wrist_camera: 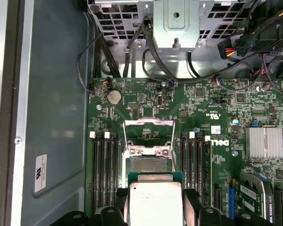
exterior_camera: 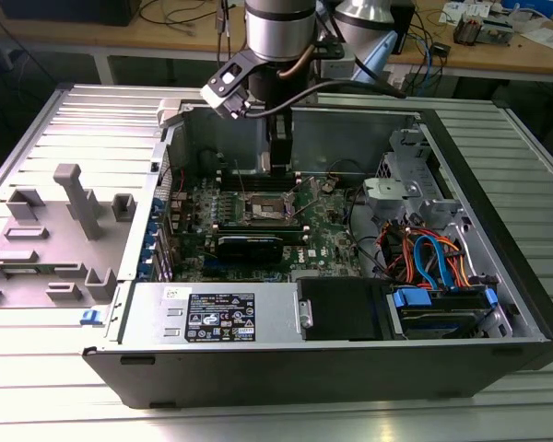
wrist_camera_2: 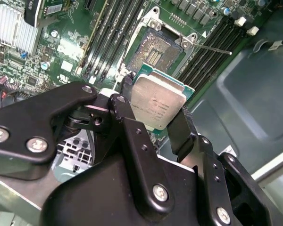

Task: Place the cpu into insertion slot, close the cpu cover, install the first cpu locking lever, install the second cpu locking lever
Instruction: 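Place the cpu into insertion slot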

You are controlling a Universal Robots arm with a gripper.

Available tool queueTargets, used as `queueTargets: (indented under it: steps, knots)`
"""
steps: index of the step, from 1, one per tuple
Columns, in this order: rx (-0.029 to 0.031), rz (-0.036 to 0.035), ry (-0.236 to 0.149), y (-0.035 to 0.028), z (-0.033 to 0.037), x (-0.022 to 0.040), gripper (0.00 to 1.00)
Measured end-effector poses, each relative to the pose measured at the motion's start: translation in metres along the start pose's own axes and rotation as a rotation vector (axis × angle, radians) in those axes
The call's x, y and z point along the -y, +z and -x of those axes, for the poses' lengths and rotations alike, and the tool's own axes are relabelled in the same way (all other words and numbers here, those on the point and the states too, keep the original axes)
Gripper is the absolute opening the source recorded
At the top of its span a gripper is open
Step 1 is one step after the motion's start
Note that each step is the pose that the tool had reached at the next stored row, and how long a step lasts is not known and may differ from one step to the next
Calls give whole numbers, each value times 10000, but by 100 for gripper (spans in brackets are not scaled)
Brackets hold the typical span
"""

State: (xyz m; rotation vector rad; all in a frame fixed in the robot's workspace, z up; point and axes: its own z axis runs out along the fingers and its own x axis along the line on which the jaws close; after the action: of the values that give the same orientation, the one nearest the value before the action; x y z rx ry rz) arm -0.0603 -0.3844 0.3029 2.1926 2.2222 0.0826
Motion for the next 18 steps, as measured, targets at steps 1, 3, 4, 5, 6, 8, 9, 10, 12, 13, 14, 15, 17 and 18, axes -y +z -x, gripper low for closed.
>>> queueTargets:
  steps: [1,3,4,5,6,8,9,10,12,13,14,15,17,18]
  knots:
    - [0,0,1,24,0,2,55]
    - [1,0,2,47,1,3,55]
    - [3,-1,2,50,1,3,55]
    - [4,-2,2,50,1,3,55]
    - [1,0,-3,63,1,5,55]
    - [1,-1,-7,63,1,5,55]
    - [1,-1,-7,63,1,5,55]
    - [0,-1,-8,63,1,5,55]
    - [2,-1,-8,64,2,5,55]
    - [1,-1,-8,65,2,5,55]
    - [0,0,-8,67,1,5,55]
    - [-2,1,-8,72,1,5,55]
    - [0,0,-8,84,2,6,55]
    - [0,0,-8,89,2,6,55]
